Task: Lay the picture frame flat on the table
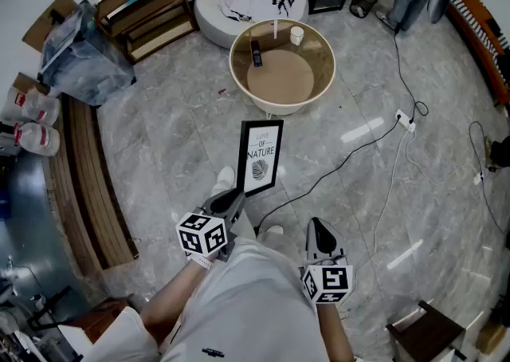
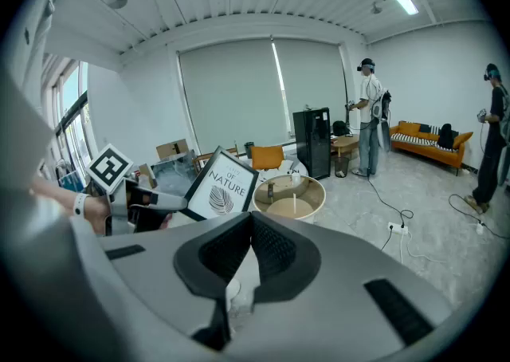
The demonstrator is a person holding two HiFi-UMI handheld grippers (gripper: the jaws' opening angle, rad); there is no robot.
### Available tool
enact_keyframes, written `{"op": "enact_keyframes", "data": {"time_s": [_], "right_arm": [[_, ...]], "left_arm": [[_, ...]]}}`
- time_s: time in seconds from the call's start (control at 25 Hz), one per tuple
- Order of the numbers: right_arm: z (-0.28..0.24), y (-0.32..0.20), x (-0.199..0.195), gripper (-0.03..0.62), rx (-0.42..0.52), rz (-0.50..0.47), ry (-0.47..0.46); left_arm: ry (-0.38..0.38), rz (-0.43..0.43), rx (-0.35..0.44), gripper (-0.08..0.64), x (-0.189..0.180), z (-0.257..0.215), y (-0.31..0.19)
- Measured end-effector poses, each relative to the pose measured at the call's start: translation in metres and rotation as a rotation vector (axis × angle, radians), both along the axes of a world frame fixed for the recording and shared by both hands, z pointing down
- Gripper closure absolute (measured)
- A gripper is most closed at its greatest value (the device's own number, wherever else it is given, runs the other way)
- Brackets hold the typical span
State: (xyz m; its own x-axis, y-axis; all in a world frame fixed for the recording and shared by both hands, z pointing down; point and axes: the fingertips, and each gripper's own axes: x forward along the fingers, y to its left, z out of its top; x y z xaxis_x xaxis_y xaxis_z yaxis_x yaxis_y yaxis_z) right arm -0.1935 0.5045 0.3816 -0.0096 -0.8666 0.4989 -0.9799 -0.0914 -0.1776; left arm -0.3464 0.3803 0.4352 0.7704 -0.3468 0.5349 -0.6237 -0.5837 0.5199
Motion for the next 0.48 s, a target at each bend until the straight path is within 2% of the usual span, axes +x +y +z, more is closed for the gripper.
{"op": "enact_keyframes", "data": {"time_s": [0.2,0.36,0.48], "right_arm": [[-0.006,0.038,-0.024,0.588,0.010,0.037,-0.039],[-0.015,0.043,-0.041,0.588,0.034,0.040,-0.059],[-0.027,0.037,-0.049,0.588,0.062,0.026,-0.017]], "left_arm": [[0.000,0.005,-0.018,0.498,-0.029,-0.016,0.053],[0.007,-0.020,-0.003,0.497,-0.043,-0.031,0.065],[-0.001,-0.027,0.032,0.497,-0.051,-0.042,0.059]]}}
